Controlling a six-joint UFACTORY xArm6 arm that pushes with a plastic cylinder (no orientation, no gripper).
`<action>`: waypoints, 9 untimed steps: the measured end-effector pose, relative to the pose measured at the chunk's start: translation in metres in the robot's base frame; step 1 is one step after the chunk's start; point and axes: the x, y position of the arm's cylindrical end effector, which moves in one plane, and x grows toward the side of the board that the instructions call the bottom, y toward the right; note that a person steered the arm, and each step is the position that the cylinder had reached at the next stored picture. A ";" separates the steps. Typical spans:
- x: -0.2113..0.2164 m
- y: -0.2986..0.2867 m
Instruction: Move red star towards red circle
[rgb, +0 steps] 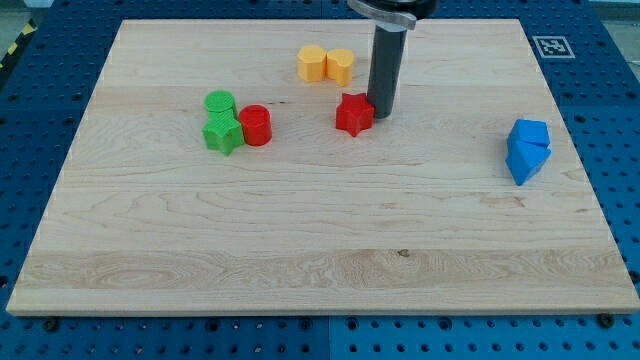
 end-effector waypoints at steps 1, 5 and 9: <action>0.012 0.015; 0.014 -0.011; 0.002 -0.044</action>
